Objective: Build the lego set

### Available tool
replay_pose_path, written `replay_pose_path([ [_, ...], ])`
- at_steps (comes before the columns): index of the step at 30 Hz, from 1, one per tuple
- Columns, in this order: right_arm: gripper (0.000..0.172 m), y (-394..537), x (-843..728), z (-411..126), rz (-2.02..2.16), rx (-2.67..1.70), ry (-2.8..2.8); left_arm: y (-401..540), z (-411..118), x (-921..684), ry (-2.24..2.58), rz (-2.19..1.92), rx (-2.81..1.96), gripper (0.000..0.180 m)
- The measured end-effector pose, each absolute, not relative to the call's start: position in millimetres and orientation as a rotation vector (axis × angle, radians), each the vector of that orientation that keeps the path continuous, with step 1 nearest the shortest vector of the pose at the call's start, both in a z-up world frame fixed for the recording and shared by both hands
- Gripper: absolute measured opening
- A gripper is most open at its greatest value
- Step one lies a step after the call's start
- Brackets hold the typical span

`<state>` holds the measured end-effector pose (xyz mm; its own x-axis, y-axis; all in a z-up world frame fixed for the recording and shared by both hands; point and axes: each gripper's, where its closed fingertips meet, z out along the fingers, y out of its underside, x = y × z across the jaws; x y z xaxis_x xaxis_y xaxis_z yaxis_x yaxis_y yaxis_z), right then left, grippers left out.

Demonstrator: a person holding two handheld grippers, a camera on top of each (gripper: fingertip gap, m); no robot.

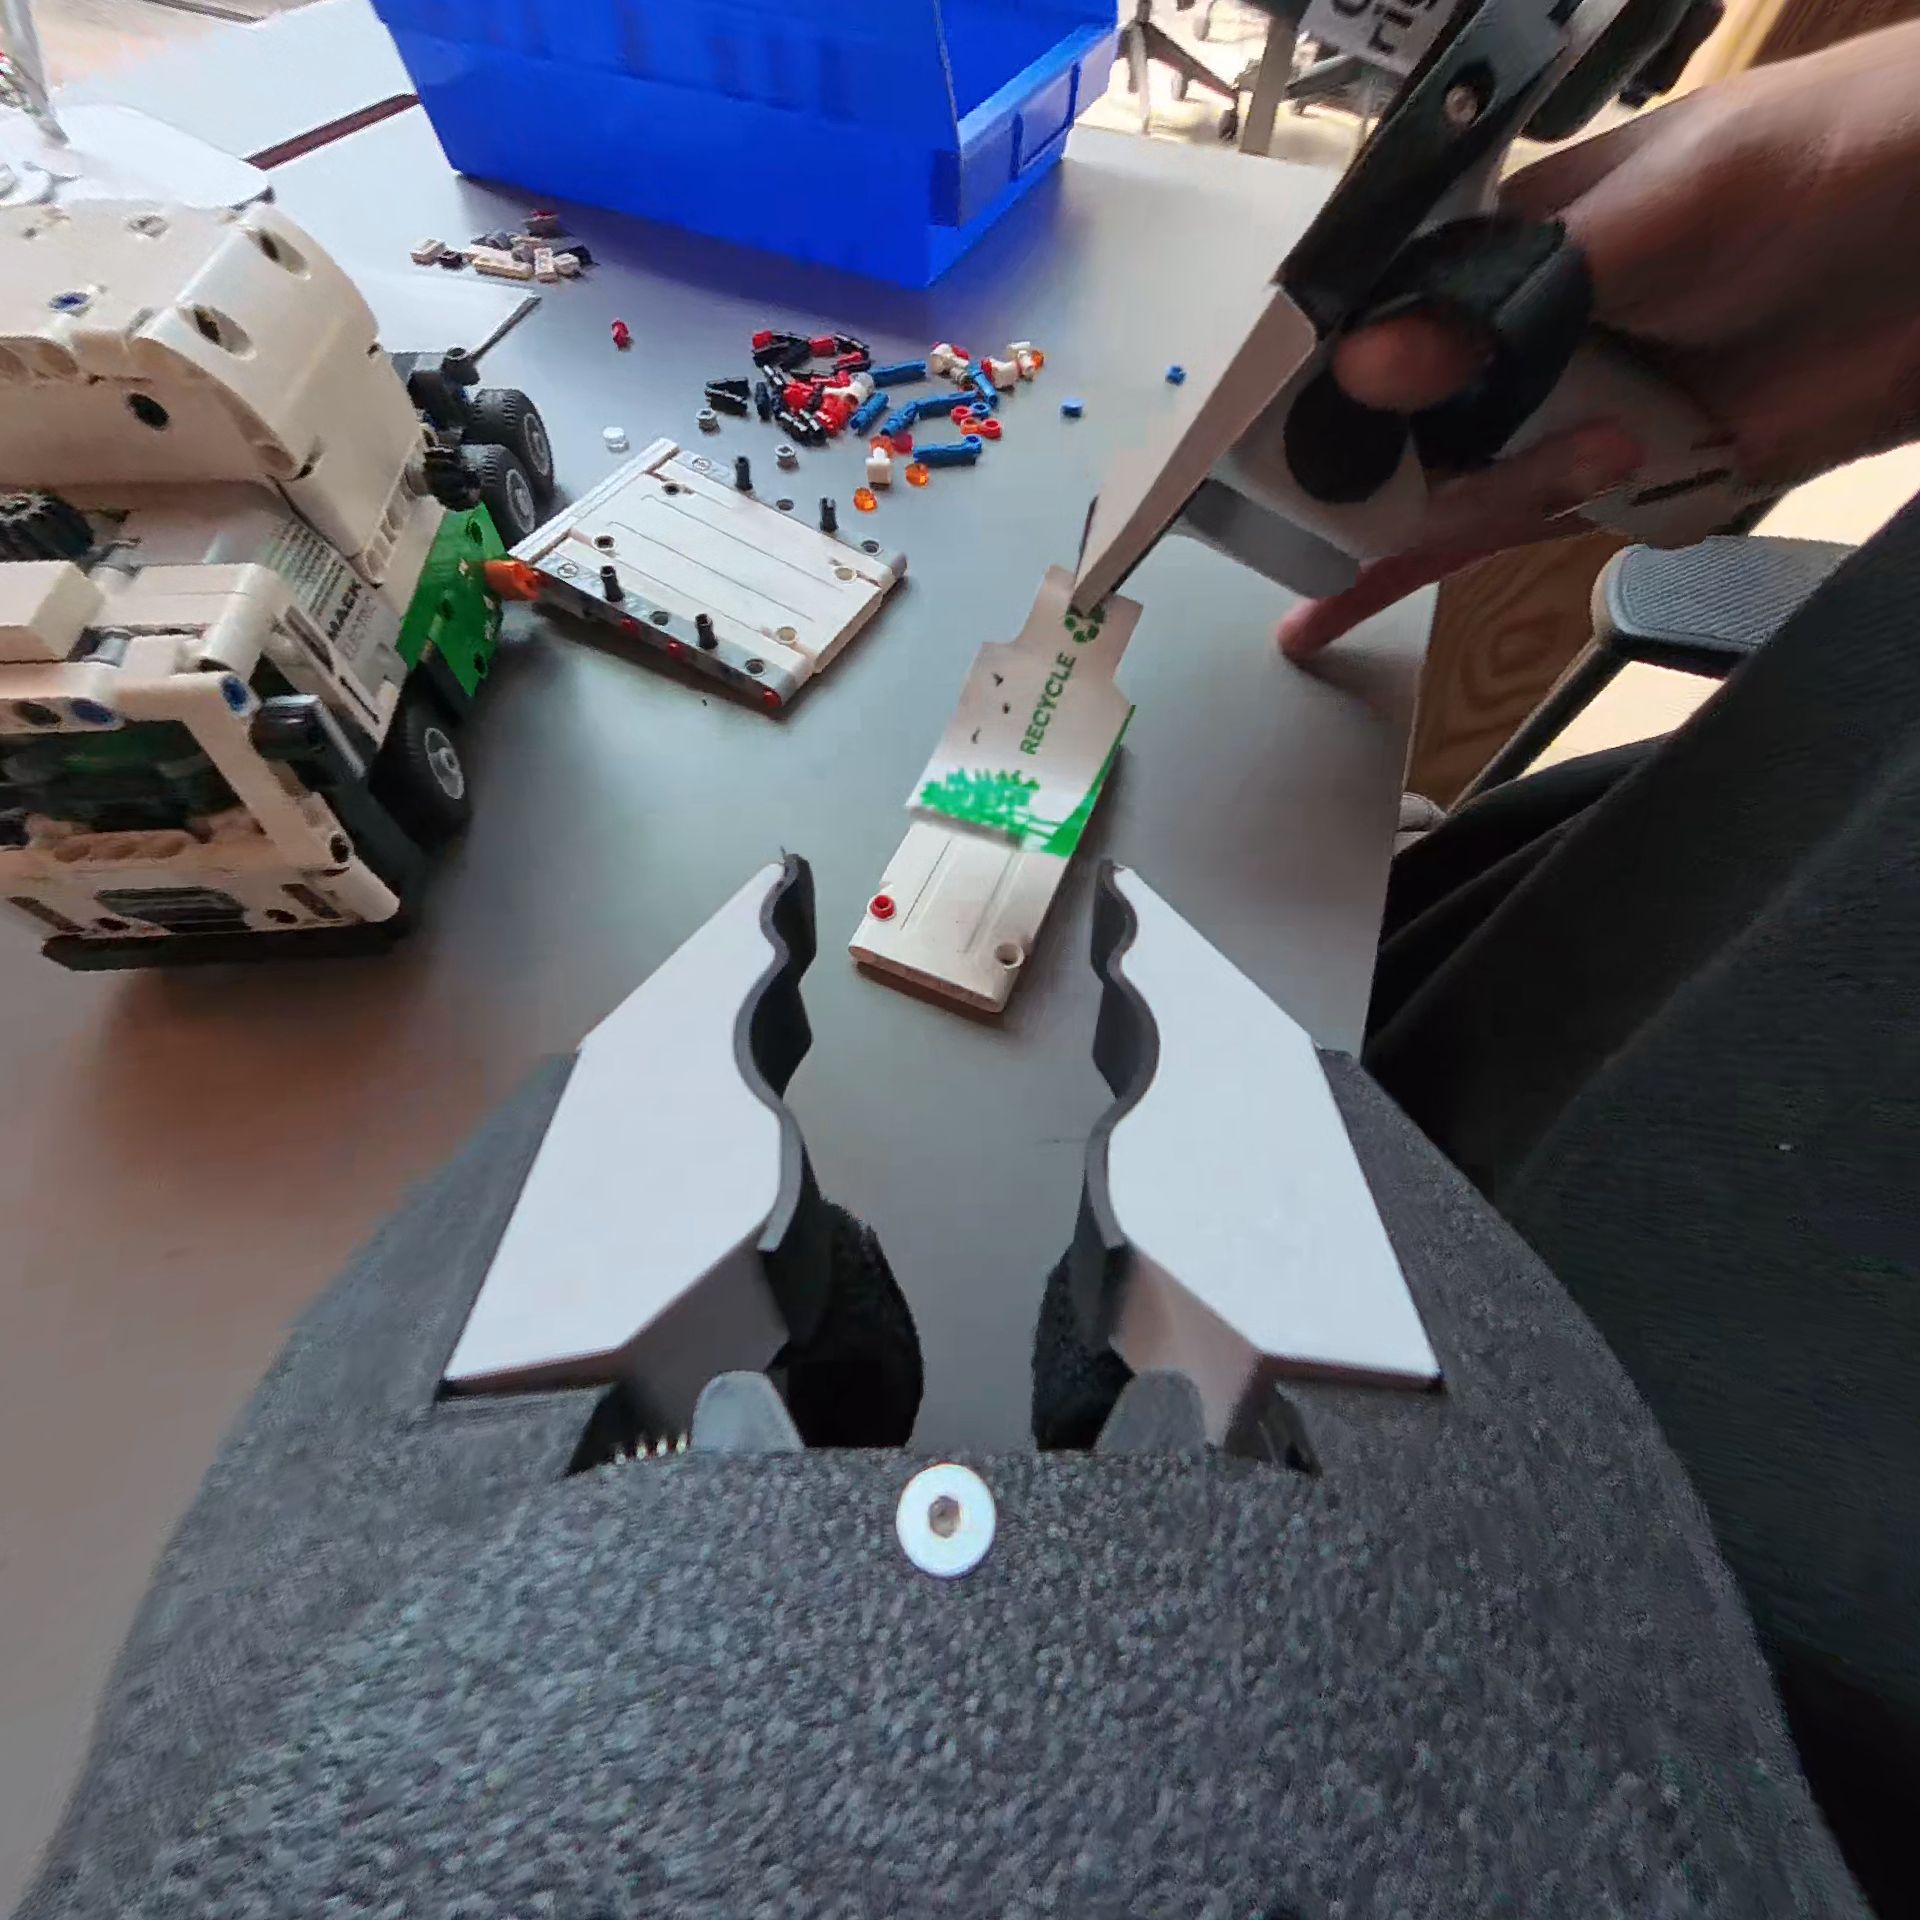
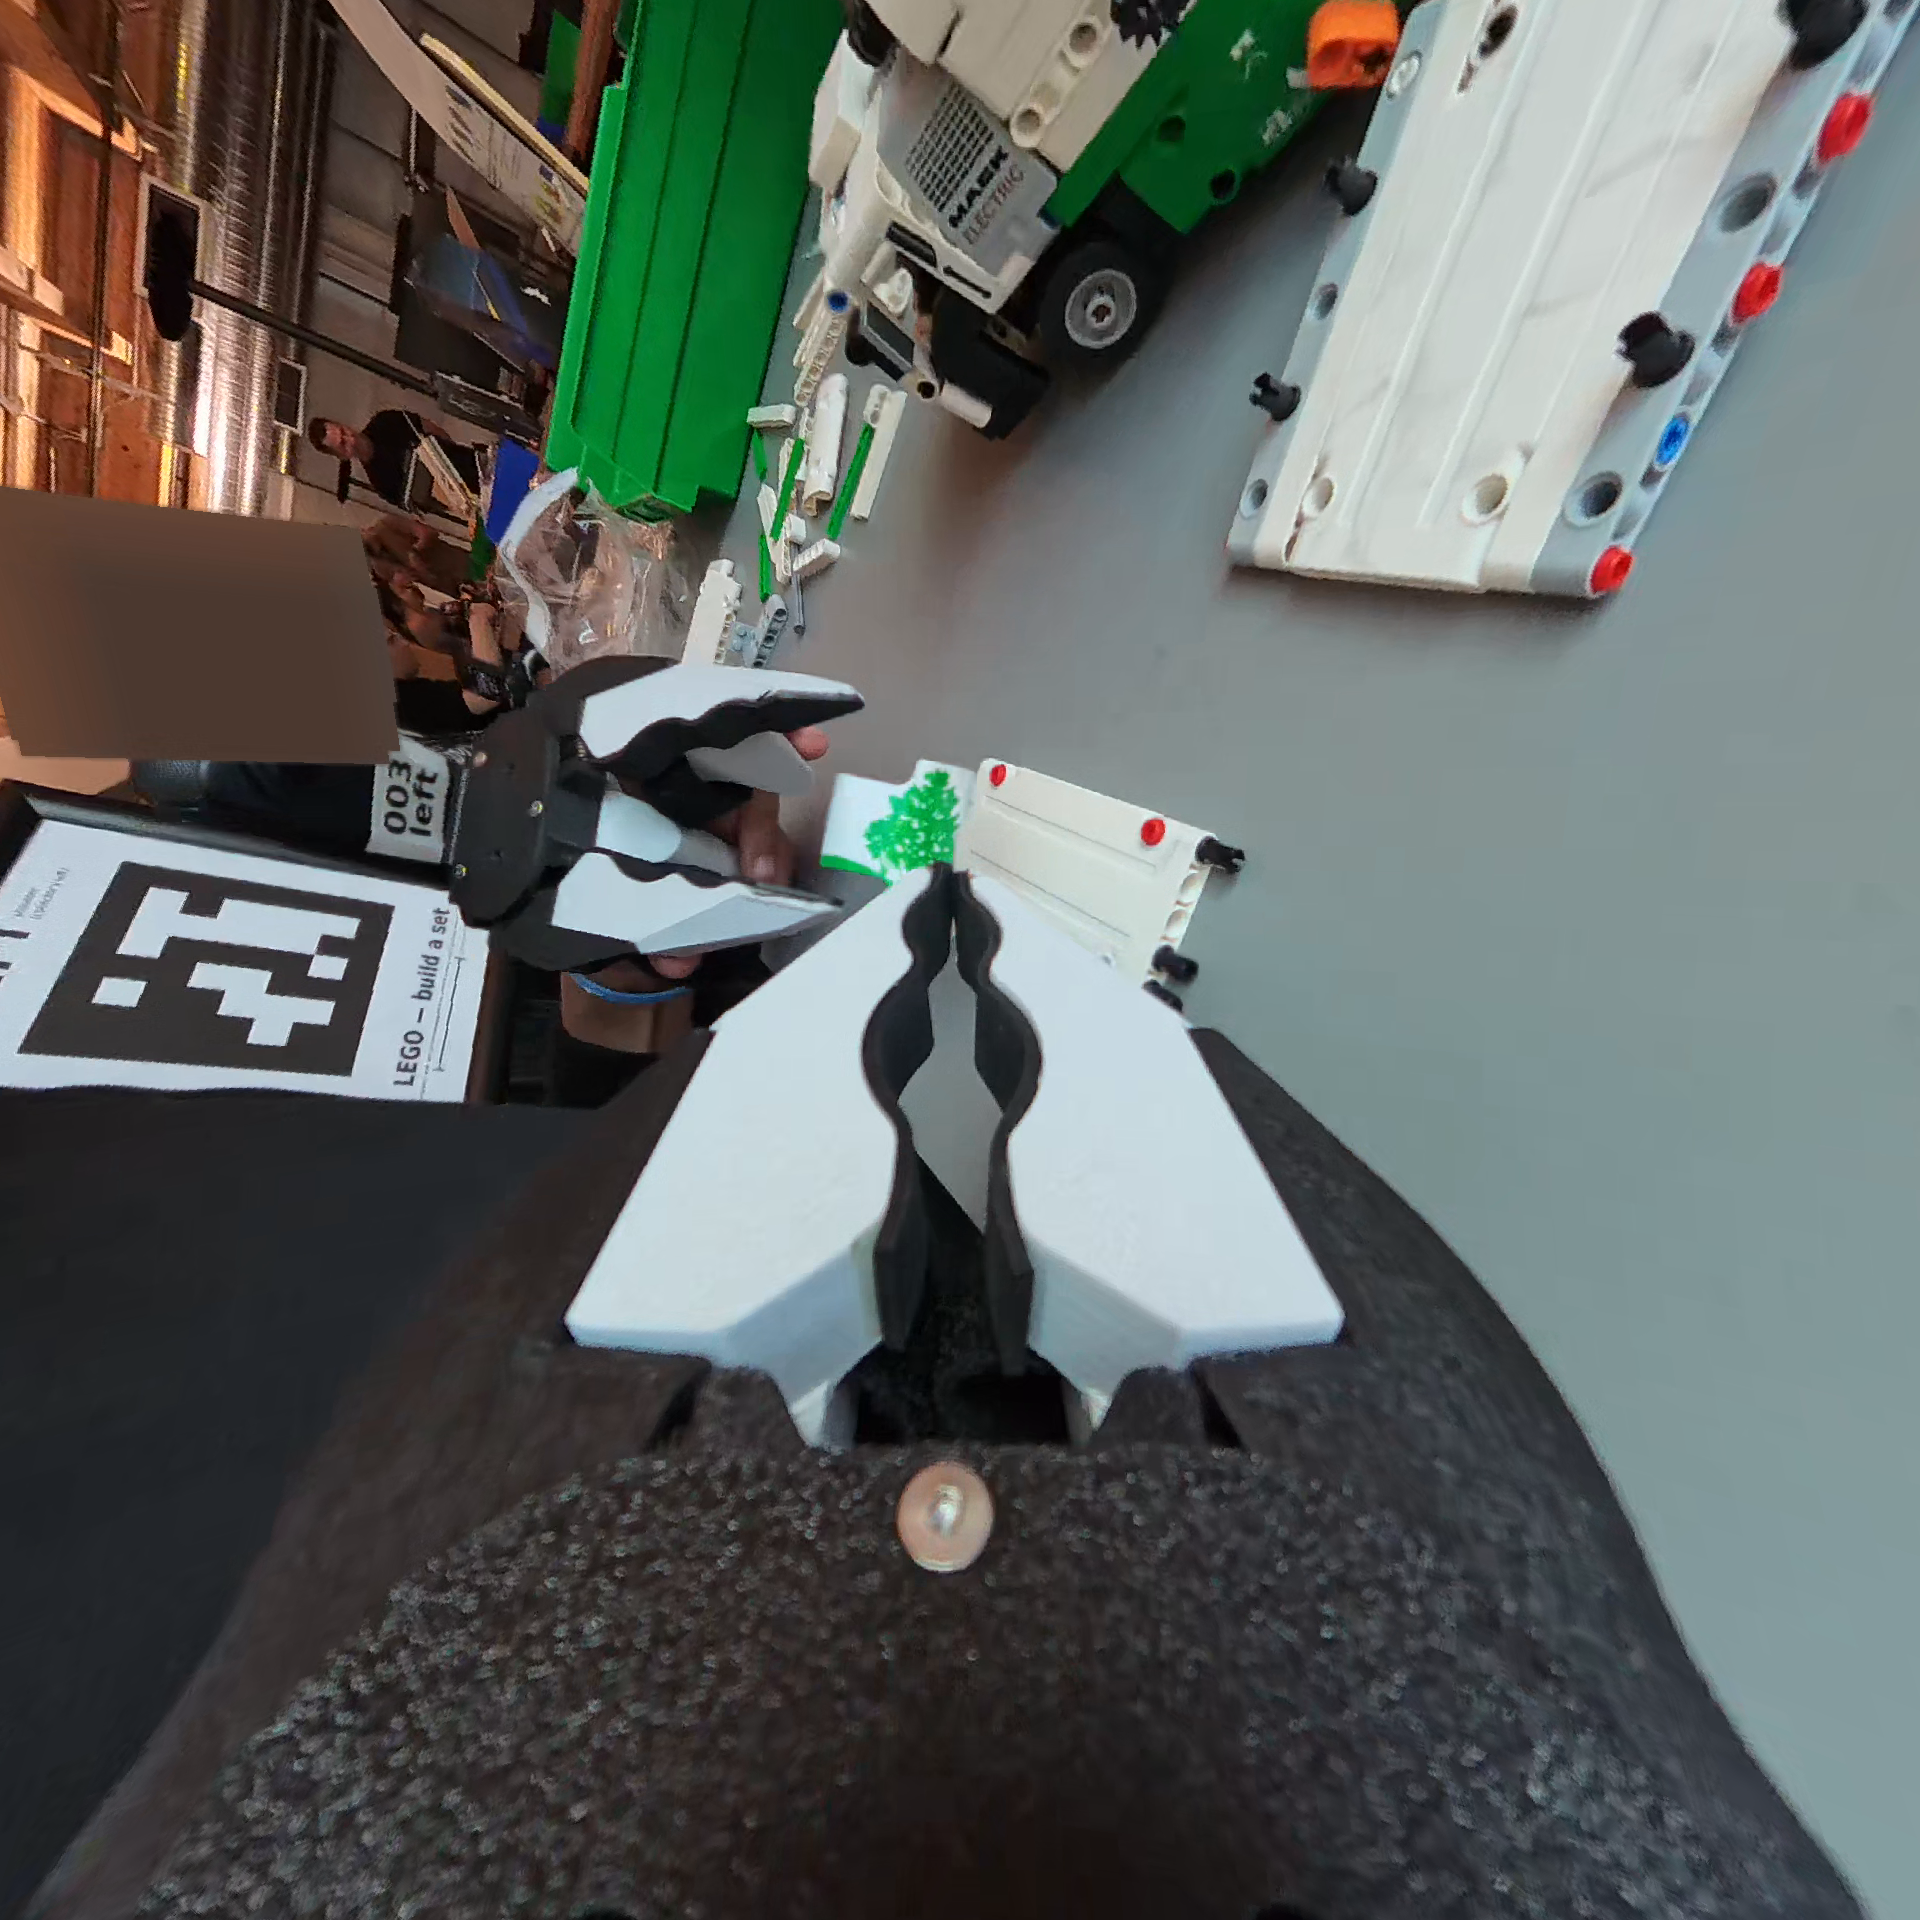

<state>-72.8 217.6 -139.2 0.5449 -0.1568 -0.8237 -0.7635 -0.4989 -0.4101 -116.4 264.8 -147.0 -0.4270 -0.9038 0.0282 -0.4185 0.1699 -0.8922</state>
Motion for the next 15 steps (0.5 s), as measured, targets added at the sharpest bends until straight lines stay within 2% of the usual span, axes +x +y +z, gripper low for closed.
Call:
replay_pose_path([
  [9,0.000,224,-88,-132,1.118,-1.840,0.792,261,-144,-112,2.028,-1.276,-1.078,0.049],
  [15,0.000,223,-88,-121,1.088,-1.795,0.666,254,-150,-114,2.127,-1.328,-1.075,0.058],
])
